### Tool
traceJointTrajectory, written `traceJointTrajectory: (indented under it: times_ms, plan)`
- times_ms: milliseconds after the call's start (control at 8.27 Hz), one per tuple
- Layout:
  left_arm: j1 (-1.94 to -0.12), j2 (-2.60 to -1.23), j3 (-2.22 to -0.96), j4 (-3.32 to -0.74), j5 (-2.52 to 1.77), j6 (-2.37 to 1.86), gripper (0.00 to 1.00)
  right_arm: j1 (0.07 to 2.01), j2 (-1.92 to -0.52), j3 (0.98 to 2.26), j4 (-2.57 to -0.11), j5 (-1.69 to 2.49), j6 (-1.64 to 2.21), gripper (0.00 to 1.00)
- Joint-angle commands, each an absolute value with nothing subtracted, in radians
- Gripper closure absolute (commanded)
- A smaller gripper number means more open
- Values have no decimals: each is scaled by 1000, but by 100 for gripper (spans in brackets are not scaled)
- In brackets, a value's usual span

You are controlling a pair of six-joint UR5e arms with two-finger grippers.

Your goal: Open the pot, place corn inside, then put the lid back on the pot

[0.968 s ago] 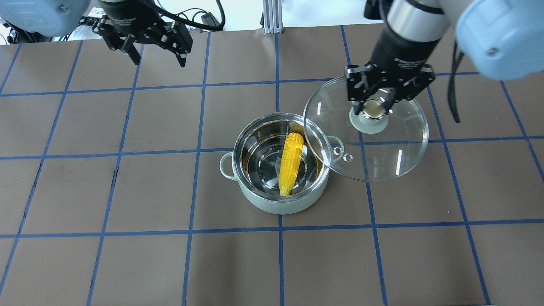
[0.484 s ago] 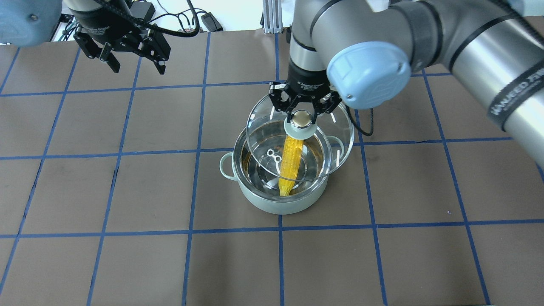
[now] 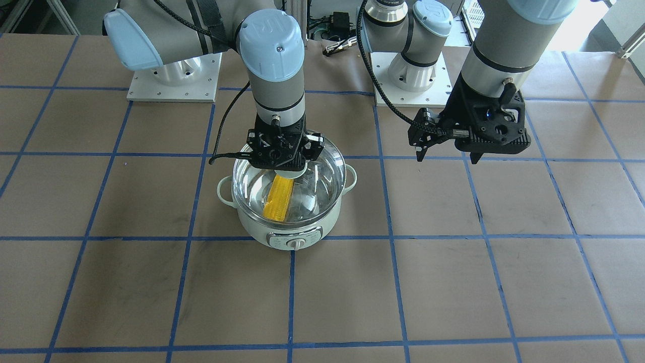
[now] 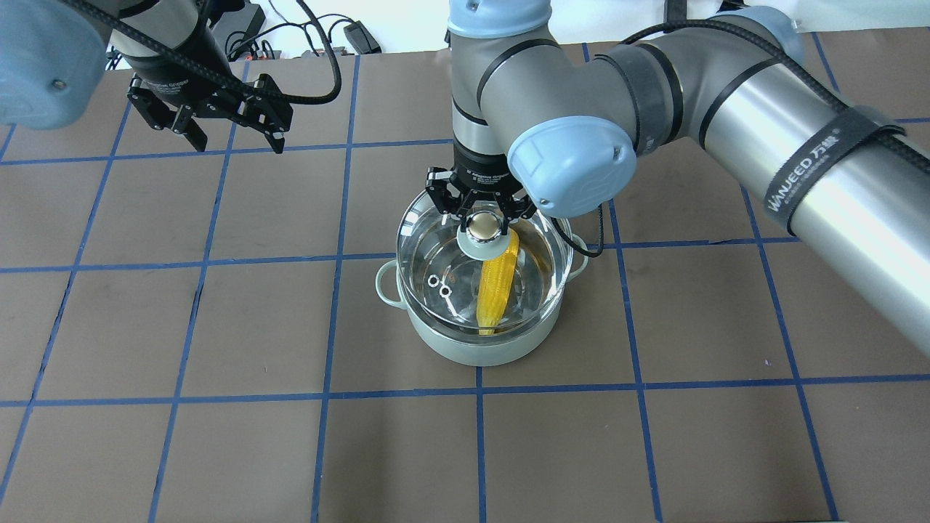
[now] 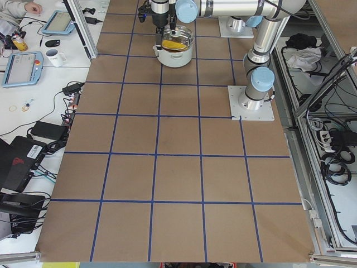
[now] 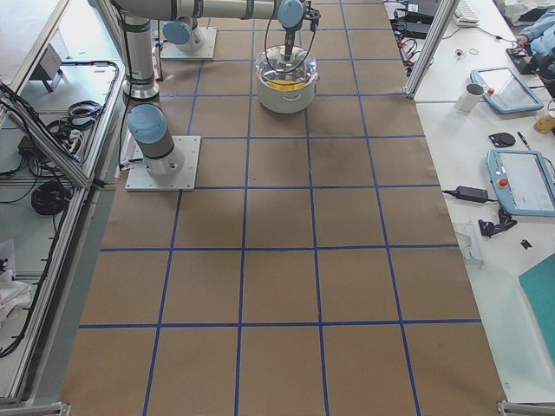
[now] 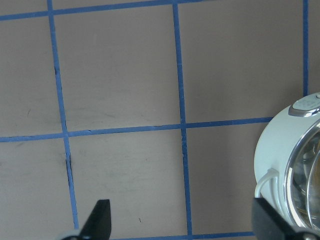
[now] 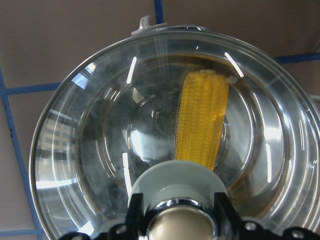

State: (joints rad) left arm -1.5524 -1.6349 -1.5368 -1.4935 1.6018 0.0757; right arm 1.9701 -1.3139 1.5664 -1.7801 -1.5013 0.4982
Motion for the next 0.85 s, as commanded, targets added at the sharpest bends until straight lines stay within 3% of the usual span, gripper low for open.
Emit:
traceJointTrajectory:
  times_ms: [0, 726]
  plan:
    - [-1552, -1631, -1546, -1486, 1614, 72, 0, 1977, -1309, 1578, -1793, -1512, 499, 69]
    - [-1552, -1632, -1549, -1489, 1650, -2, 0, 1977, -1296, 1583, -1822, -1537, 494, 69]
